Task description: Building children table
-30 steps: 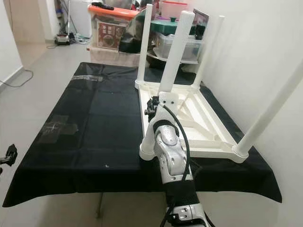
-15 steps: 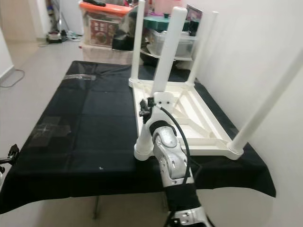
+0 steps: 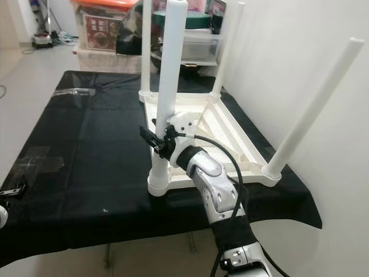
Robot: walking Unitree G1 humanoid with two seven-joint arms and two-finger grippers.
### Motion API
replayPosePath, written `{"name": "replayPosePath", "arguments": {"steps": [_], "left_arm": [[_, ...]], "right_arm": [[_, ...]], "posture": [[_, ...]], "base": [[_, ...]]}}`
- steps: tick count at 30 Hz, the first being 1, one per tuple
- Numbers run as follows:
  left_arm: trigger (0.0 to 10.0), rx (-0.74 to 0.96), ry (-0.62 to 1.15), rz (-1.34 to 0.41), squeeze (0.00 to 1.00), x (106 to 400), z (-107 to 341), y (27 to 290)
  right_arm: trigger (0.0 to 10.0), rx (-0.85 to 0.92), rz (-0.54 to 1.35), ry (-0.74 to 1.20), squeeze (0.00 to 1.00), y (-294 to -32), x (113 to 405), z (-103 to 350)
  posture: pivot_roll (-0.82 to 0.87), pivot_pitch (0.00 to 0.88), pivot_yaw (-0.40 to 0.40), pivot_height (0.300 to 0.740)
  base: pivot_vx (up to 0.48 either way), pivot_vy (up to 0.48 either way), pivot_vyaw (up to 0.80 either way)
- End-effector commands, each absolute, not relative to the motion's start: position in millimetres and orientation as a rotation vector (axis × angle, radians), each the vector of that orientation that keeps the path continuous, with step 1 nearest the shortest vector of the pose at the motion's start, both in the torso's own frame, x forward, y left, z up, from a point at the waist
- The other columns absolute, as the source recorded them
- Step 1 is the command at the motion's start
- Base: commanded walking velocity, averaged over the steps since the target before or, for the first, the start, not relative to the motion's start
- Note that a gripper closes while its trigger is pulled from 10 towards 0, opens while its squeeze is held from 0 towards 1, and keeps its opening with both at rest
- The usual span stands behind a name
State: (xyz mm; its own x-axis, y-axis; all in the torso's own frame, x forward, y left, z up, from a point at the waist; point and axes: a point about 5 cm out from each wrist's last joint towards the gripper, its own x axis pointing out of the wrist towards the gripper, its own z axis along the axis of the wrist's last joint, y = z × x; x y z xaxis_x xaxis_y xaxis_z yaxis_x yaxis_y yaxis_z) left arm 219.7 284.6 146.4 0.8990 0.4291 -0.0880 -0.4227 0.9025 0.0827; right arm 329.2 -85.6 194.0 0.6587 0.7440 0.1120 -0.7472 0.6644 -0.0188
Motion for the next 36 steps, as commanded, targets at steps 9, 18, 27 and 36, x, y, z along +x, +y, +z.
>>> {"name": "replayPosePath", "arguments": {"steps": [9, 18, 27, 36], "left_arm": [[10.0, 0.034, 0.129, 0.436, 0.00, 218, 143, 283], [10.0, 0.027, 0.113, 0.438, 0.00, 217, 147, 284], [10.0, 0.011, 0.104, 0.434, 0.00, 216, 147, 280], [10.0, 0.013, 0.116, 0.437, 0.00, 221, 146, 284]], "right_arm": [[0.0, 0.017, 1.257, 0.018, 0.00, -84, 321, 173], [0.0, -0.090, 1.254, 0.047, 0.00, -71, 328, 169], [0.0, 0.076, 0.377, 0.147, 0.00, -102, 352, 144], [0.0, 0.006, 0.131, 0.220, 0.00, -124, 328, 129]], "posture": [[0.10, 0.000, -0.109, 0.740], [0.12, 0.000, -0.121, 0.740], [0.11, 0.000, -0.123, 0.740], [0.08, 0.000, -0.082, 0.740]], "base": [[0.000, 0.000, 0.00], [0.000, 0.000, 0.00], [0.000, 0.000, 0.00], [0.000, 0.000, 0.00]]}}
